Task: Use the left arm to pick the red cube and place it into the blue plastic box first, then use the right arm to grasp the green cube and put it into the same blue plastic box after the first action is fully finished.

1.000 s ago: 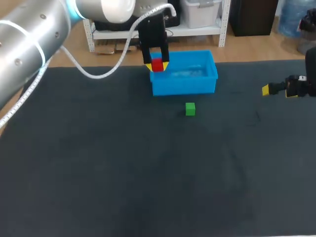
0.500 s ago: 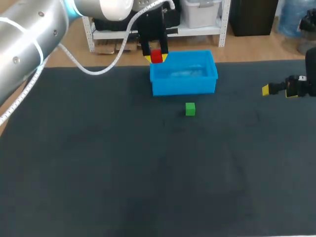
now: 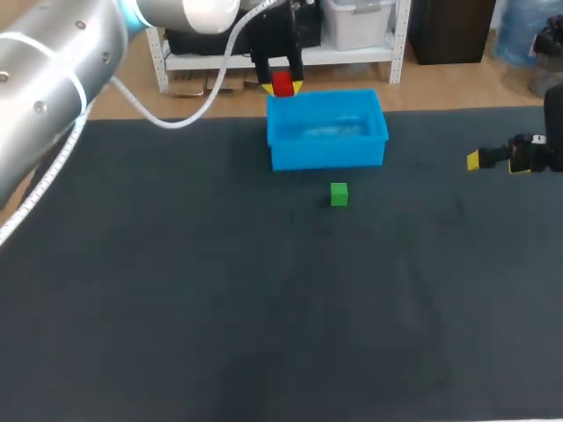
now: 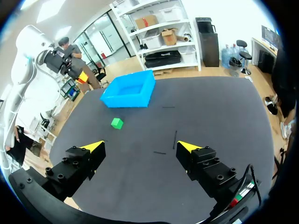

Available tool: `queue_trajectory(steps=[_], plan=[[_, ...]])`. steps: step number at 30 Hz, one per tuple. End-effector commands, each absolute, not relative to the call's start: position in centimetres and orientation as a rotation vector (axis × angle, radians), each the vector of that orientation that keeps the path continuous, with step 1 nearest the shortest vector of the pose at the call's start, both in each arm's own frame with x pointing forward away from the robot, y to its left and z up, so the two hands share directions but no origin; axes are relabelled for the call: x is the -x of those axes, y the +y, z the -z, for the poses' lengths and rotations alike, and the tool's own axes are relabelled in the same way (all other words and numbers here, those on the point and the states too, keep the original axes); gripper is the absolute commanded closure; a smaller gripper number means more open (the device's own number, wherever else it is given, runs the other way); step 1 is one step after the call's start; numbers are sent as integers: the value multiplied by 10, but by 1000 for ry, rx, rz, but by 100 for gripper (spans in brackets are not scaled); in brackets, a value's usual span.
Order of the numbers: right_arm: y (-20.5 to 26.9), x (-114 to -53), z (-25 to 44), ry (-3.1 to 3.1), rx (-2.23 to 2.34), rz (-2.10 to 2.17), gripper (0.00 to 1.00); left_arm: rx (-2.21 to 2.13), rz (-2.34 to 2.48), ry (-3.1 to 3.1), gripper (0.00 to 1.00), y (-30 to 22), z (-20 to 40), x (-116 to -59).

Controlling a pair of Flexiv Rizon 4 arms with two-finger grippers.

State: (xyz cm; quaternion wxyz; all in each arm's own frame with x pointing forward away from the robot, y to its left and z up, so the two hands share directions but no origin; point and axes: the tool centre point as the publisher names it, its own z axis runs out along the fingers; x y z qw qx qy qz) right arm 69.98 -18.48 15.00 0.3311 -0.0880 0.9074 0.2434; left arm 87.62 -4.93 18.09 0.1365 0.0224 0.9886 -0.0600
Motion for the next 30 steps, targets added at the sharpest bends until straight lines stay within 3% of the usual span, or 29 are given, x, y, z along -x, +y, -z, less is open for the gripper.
queue_trajectory(steps=[1, 30], plan=[[-185, -700, -150, 2373, 231, -636, 0, -75, 183, 2872, 100, -58, -184, -893], [-185, -700, -150, 2373, 231, -636, 0, -63, 337, 2754, 100, -75, -177, -925]])
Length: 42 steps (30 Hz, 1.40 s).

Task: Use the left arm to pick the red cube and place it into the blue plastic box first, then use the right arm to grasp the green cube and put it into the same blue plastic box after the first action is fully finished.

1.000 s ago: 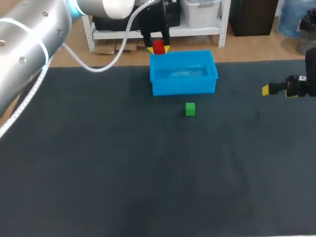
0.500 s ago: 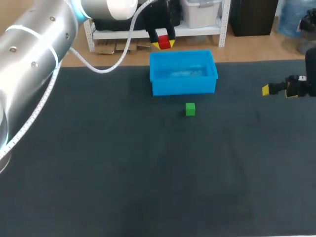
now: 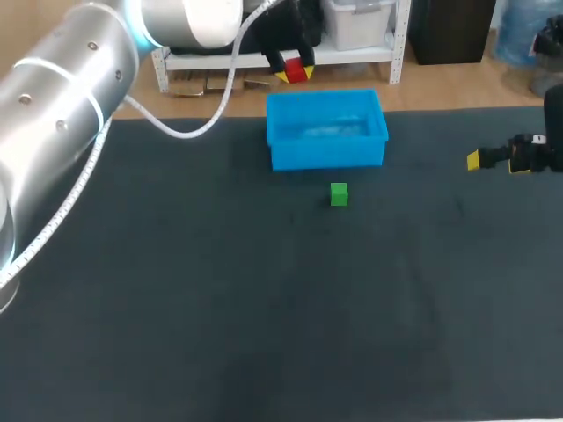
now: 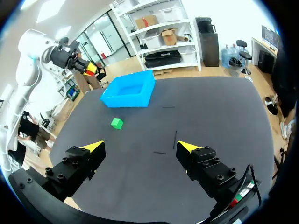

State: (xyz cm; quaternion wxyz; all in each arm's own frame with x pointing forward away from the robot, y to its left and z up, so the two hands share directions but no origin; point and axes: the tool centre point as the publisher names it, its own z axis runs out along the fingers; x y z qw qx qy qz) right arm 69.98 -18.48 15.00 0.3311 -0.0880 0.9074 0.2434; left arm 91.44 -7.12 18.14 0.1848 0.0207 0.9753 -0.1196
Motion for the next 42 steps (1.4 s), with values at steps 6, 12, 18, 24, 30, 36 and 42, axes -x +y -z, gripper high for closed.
queue_trajectory(steps=[6, 12, 18, 24, 30, 36, 42], plan=[[-185, -700, -150, 2373, 231, -636, 0, -64, 331, 2740, 100, -76, -166, -931], [-185, -700, -150, 2373, 231, -636, 0, -61, 346, 2716, 100, -76, -157, -937], [-185, -700, -150, 2373, 231, -636, 0, -56, 362, 2690, 100, -77, -150, -942], [-185, -700, -150, 2373, 231, -636, 0, -54, 382, 2663, 100, -76, -142, -947], [-185, -700, -150, 2373, 231, -636, 0, -54, 386, 2652, 100, -75, -133, -952], [-185, -700, -150, 2373, 231, -636, 0, -54, 391, 2637, 100, -75, -125, -954], [-185, -700, -150, 2373, 231, -636, 0, -58, 388, 2636, 100, -77, -117, -957]])
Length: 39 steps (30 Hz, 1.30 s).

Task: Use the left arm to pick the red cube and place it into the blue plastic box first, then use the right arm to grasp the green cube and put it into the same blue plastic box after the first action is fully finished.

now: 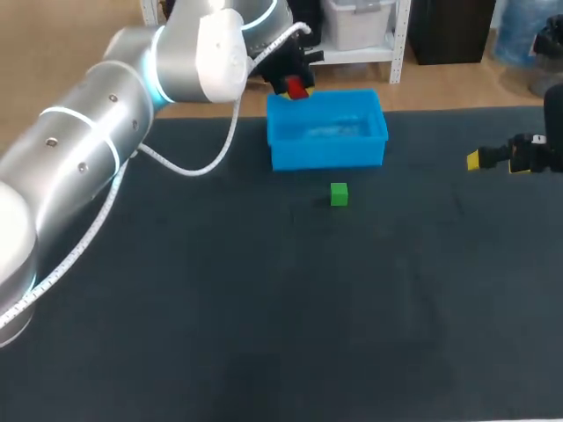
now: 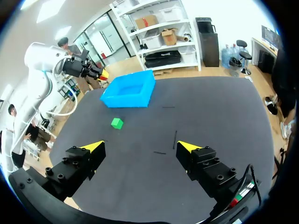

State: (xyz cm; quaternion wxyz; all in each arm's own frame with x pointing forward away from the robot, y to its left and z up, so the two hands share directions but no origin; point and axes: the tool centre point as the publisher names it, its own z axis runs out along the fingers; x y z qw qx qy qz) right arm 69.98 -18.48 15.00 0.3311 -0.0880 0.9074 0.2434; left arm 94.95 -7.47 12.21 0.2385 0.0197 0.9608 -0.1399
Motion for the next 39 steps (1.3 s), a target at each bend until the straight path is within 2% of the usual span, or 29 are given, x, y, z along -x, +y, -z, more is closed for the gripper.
queue_trajectory(steps=[1, 18, 19, 22, 23, 39], plan=[[-185, -700, -150, 2373, 231, -636, 0, -57, 386, 2636, 100, -77, -115, -958], [-185, -700, -150, 2373, 231, -636, 0, -48, 354, 2662, 100, -77, -91, -961], [-185, -700, -150, 2373, 231, -636, 0, -47, 353, 2663, 91, -77, -90, -962], [-185, -700, -150, 2373, 231, -636, 0, -44, 350, 2666, 6, -76, -89, -962], [-185, -700, -150, 2373, 231, -636, 0, -43, 350, 2667, 0, -76, -89, -962], [-185, -700, -150, 2373, 231, -636, 0, -55, 360, 2666, 0, -76, -89, -957]])
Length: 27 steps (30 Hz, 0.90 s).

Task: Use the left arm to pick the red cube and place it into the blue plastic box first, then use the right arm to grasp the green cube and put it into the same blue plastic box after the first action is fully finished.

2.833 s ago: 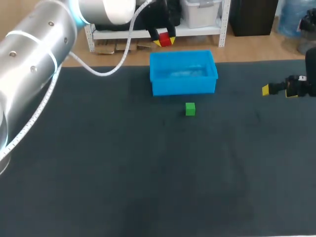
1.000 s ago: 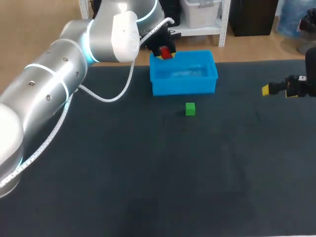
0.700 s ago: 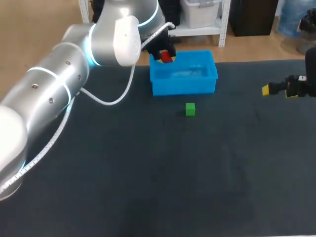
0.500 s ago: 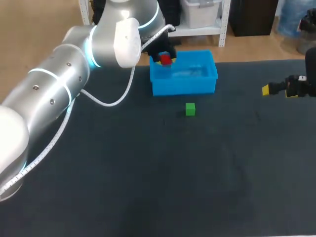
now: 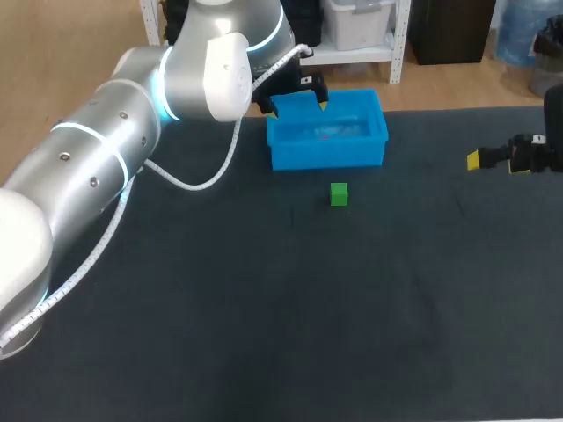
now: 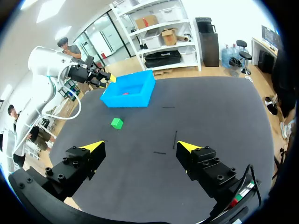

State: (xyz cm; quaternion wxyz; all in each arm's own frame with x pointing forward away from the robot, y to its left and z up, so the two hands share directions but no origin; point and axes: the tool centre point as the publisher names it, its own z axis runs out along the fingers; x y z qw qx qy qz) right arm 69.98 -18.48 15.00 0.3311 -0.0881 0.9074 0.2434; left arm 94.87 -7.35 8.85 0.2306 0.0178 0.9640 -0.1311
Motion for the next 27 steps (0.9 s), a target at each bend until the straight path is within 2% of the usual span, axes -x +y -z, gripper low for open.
queue_trajectory(steps=[1, 27], plan=[[-185, -700, -150, 2373, 231, -636, 0, -55, 361, 2667, 0, -75, -90, -956], [-185, -700, -150, 2373, 231, -636, 0, -123, 404, 2647, 0, -47, -119, -909]])
